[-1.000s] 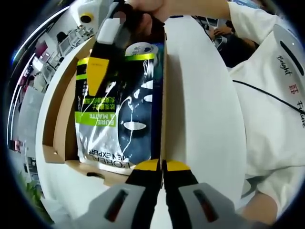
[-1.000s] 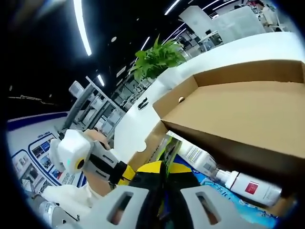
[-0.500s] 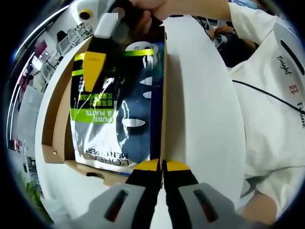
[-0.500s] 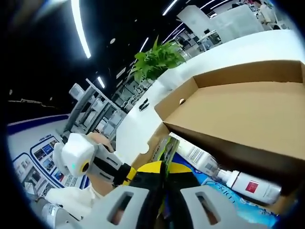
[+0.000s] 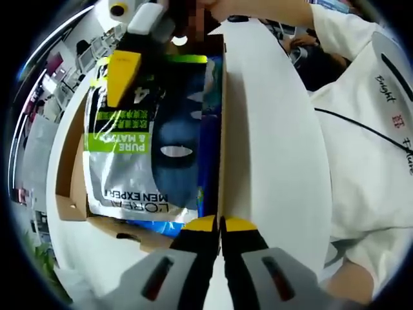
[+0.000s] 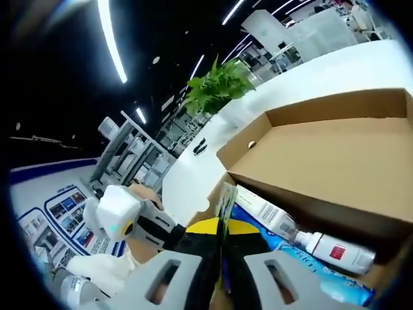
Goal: Operate the shoe box by opening the lid, removing the specified soft item, and placing it in the target area until the item is outside and the box remains undamaged.
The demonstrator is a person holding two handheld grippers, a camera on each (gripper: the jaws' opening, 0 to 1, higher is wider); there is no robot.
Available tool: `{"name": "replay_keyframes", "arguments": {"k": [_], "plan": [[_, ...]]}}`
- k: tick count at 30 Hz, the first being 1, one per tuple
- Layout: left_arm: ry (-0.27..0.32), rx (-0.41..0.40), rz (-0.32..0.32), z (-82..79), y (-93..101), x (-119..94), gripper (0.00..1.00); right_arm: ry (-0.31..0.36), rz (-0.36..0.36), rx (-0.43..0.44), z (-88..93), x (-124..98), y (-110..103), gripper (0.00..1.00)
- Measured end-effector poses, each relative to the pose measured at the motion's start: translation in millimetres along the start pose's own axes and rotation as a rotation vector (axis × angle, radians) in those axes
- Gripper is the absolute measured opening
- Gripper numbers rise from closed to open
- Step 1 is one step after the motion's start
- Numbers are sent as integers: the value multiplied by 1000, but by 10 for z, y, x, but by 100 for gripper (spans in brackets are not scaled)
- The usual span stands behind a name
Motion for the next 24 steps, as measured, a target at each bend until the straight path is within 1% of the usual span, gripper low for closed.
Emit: {"name": "replay_keyframes", "arguments": {"k": [2, 4, 7, 10, 17, 24], "plan": [[1, -1, 3, 0, -1, 0, 1, -3, -7, 4, -28, -51, -23, 0], [-5, -4, 8, -4, -8, 0, 1, 20, 5, -13, -48, -87, -20, 0], [-8, -2, 9, -6, -7, 2, 1, 24, -5, -1, -48, -113, -3, 0], [1, 2, 6, 0, -3, 1, 1, 23, 0, 11, -25, -116, 36, 0], [3, 4, 3, -1, -4, 3, 2, 58, -37, 24, -76, -168, -4, 0], [6, 5, 1, 1, -4, 5, 2, 92, -55, 42, -142, -242, 38, 0]]}}
Point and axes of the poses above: the point that each gripper's makers call its tool centre point, and the gripper's own axes: x roughly forward along the fingers, y roughly to its right, z roughly out of its underside, the point moved 8 cm from there along -x, roughly backward along the fingers, and after that the axes turned 10 degrees about -x, right-handed, at the moved point
